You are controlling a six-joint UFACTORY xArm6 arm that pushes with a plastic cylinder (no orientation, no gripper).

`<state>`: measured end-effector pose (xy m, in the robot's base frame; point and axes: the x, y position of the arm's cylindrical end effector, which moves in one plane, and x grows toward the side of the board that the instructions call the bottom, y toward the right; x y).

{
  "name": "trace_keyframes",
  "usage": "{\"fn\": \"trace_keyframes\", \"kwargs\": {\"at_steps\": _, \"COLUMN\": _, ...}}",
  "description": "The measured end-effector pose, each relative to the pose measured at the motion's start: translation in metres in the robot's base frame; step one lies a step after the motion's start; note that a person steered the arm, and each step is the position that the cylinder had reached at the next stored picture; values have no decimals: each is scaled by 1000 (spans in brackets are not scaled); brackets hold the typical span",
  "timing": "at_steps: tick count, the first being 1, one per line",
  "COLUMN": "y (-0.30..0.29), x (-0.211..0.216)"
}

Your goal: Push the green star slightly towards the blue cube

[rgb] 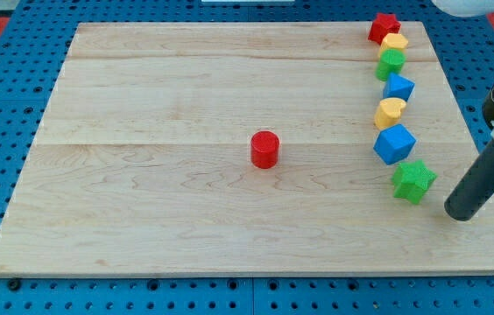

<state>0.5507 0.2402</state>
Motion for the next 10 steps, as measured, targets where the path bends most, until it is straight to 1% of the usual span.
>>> {"fn": "trace_keyframes", "kwargs": {"at_steps": 1, "y": -4, "x": -7}}
{"fn": "trace_keyframes", "kwargs": {"at_steps": 3, "y": -31, "x": -22}}
{"fn": "trace_keyframes", "kwargs": {"at_steps": 8, "y": -44, "x": -24}}
{"fn": "trace_keyframes", "kwargs": {"at_steps": 9, "y": -44, "x": -21}}
{"fn": "trace_keyframes", "kwargs": {"at_steps": 10, "y": -57, "x": 1}}
